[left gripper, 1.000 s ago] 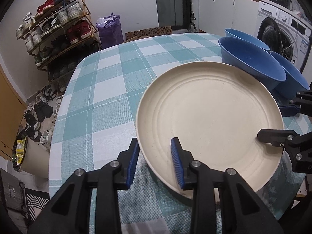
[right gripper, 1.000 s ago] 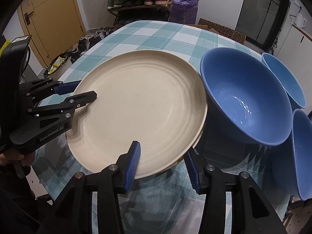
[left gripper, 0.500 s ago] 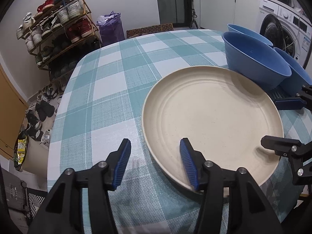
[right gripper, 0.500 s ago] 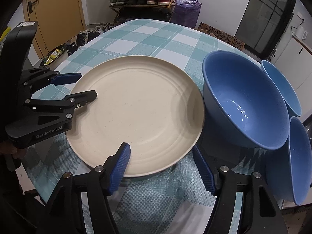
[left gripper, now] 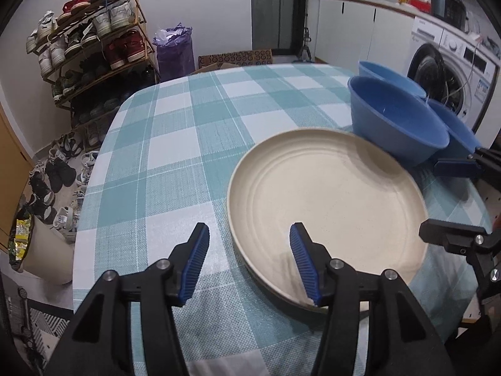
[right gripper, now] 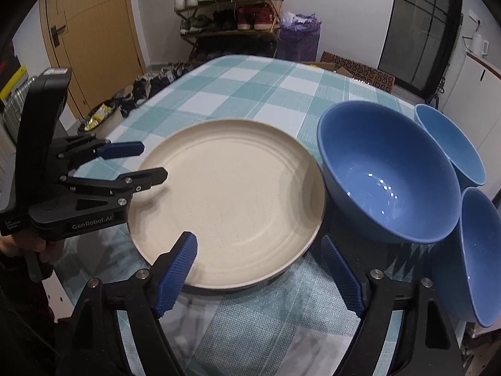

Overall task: Organize plates and bowls
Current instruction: 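Withdraw both grippers from the plates and move toward the light blue bowls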

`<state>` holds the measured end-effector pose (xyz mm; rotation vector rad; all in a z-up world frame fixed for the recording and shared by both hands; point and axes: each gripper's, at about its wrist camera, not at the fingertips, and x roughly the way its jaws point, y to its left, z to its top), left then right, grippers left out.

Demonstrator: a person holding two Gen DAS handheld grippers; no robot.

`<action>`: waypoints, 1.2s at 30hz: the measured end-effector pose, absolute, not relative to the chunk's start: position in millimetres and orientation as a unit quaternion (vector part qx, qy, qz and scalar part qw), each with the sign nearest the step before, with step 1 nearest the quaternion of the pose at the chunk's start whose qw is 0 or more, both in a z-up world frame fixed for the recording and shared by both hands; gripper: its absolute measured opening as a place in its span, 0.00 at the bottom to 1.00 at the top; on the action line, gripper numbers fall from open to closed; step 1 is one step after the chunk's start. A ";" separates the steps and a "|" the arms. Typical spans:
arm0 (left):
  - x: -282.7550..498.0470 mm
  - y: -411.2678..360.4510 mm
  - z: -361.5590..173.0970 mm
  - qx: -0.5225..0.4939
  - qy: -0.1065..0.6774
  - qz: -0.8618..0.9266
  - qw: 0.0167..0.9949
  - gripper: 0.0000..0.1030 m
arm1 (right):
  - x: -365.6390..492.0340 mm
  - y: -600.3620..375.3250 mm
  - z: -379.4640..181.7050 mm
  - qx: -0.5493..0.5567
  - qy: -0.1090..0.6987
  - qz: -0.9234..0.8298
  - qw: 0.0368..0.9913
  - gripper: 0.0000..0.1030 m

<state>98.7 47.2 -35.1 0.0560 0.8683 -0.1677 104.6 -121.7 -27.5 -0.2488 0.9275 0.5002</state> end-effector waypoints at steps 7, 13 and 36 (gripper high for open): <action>88.0 51.9 -11.1 -0.012 0.388 -0.094 0.917 0.79 | 101.8 -131.6 -10.6 -0.089 0.419 0.250 0.868 0.96; 82.0 55.0 3.1 -0.046 0.358 -0.102 0.927 1.00 | 100.6 -138.1 -3.0 -0.078 0.408 0.250 0.875 0.99; 78.0 50.9 15.2 -0.086 0.348 -0.092 0.929 1.00 | 99.2 -175.2 33.7 -0.041 0.380 0.247 0.891 0.99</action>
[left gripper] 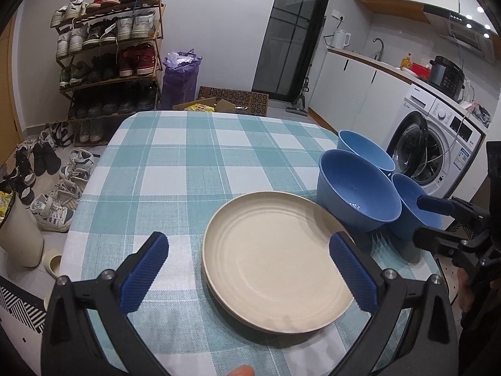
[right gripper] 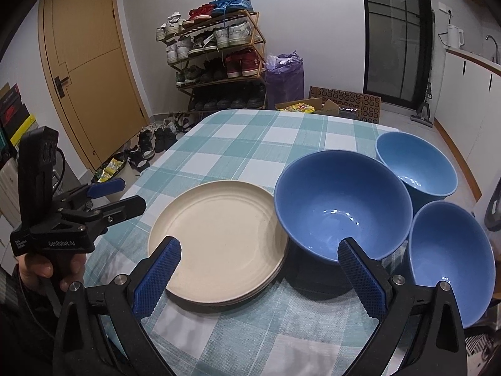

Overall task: Organize plates and bowls
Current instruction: 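Withdraw both grippers from the plates and move toward the light blue bowls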

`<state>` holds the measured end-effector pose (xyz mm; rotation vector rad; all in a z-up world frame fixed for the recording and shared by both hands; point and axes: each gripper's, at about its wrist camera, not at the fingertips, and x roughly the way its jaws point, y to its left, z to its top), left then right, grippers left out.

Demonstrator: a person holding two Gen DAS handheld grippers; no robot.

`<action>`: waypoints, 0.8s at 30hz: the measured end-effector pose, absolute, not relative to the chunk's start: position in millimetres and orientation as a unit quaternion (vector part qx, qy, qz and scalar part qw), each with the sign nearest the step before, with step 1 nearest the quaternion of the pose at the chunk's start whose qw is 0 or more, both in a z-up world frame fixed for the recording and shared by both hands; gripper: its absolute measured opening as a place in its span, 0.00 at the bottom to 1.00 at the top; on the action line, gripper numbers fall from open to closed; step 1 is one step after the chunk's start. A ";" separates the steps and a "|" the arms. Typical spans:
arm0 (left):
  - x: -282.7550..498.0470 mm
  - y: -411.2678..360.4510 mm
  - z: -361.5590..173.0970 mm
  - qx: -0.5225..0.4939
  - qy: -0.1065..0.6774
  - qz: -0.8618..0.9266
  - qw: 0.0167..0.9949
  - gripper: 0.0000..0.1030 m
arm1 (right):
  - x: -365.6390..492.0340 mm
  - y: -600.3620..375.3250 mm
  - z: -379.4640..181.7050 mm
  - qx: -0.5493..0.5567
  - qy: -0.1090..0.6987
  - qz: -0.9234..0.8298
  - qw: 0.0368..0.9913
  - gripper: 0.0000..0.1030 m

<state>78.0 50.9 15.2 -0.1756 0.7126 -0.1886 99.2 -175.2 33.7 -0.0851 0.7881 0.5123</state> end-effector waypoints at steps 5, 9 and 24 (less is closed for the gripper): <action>78.1 47.4 16.3 -0.083 0.347 -0.075 0.931 1.00 | 101.7 -179.6 41.1 -0.040 0.372 0.258 0.891 0.99; 77.2 41.2 20.1 -0.077 0.341 -0.067 0.934 1.00 | 104.6 -187.5 46.9 -0.035 0.365 0.266 0.892 0.99; 110.8 13.9 48.7 -0.096 0.337 -0.100 0.931 1.00 | 119.9 -239.5 86.8 -0.030 0.341 0.231 0.911 0.99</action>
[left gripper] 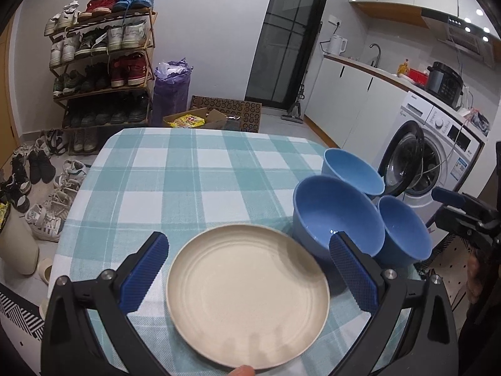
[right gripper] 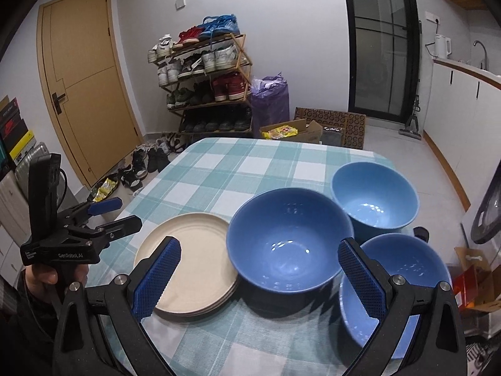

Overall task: Organize plates and bowls
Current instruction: 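Withdraw both grippers from the plates and move toward the light blue bowls, then close the left gripper on a light blue bowl rim while the right gripper closes beside it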

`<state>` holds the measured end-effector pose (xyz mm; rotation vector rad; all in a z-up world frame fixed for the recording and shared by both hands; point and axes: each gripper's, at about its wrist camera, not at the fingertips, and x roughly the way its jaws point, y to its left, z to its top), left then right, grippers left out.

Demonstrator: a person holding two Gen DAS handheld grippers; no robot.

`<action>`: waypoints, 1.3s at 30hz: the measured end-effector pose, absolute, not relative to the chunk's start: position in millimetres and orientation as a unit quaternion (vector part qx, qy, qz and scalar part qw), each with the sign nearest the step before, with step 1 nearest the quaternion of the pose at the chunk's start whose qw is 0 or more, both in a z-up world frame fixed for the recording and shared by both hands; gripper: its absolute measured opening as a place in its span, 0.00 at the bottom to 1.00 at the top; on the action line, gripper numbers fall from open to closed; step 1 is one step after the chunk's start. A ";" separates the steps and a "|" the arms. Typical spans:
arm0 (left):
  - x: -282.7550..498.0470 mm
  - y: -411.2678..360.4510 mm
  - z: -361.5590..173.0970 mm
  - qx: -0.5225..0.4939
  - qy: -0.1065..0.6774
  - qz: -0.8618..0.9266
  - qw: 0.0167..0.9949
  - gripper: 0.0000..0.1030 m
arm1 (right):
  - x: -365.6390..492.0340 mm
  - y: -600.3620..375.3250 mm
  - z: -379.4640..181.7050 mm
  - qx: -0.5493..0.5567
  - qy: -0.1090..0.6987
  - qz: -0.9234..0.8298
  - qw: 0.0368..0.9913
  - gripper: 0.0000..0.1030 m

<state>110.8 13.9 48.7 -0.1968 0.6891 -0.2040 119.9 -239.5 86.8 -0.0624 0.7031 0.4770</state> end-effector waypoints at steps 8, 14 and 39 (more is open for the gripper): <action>142.3 -7.0 61.4 -0.101 0.344 -0.118 0.926 1.00 | 131.9 -263.3 102.5 -0.031 0.331 0.214 0.919 0.99; 165.4 -29.8 72.9 -0.081 0.342 -0.127 0.928 1.00 | 140.2 -281.0 113.5 -0.020 0.322 0.198 0.926 0.99; 250.6 -94.6 87.5 -0.018 0.347 -0.169 0.922 1.00 | 205.8 -369.7 137.6 0.051 0.345 0.090 0.933 0.99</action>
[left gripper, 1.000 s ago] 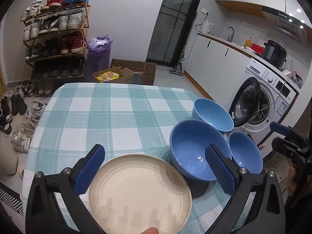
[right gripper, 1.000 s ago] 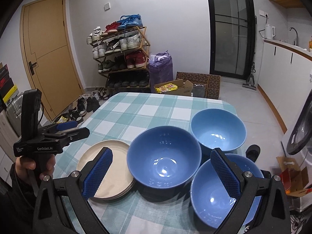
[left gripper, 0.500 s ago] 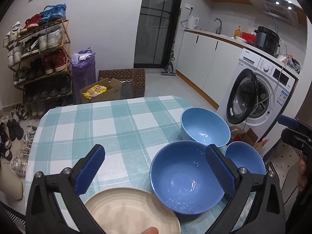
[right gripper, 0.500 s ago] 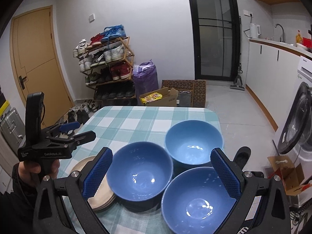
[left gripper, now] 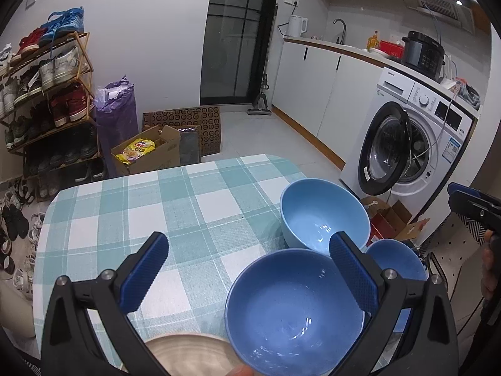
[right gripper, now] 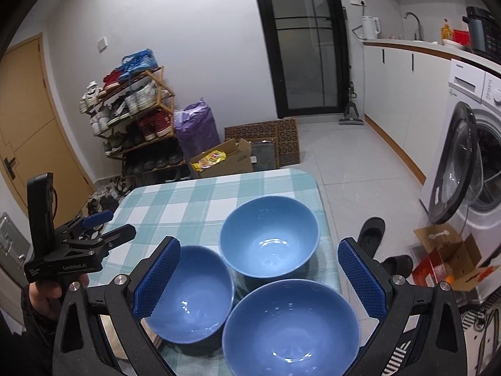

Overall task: Organize plates and bowls
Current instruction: 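Close the left gripper on a light blue bowl rim while the right gripper closes beside it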

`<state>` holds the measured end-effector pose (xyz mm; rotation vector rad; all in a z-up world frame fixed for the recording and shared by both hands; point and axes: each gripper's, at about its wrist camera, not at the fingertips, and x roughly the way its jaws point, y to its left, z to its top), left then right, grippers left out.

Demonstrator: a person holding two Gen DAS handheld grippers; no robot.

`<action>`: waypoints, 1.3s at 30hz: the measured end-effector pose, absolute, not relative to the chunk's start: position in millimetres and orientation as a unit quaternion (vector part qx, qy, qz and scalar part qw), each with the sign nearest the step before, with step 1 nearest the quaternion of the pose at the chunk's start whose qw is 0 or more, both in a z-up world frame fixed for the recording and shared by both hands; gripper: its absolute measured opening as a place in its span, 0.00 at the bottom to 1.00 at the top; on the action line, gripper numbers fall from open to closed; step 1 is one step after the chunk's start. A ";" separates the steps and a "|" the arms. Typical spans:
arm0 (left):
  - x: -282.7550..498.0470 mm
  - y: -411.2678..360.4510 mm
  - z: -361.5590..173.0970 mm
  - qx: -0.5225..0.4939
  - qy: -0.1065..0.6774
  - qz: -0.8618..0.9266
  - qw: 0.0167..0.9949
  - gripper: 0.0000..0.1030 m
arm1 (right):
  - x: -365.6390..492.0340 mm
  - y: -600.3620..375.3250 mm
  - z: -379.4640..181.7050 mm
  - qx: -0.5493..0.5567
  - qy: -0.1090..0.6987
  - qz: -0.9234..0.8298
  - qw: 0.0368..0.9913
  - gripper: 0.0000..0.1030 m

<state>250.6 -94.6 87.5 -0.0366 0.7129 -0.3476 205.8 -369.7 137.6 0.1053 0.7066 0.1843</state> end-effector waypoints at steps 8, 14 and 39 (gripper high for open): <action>274.0 -106.4 77.4 -0.014 0.365 -0.167 0.916 1.00 | 228.2 -379.6 124.4 0.062 0.365 0.073 0.926 0.99; 290.1 -119.3 66.8 -0.008 0.377 -0.172 0.910 1.00 | 244.5 -382.6 110.3 0.062 0.380 0.070 0.920 0.99; 329.3 -169.1 46.0 0.023 0.410 -0.210 0.887 1.00 | 296.7 -402.5 52.5 0.105 0.433 0.063 0.893 0.99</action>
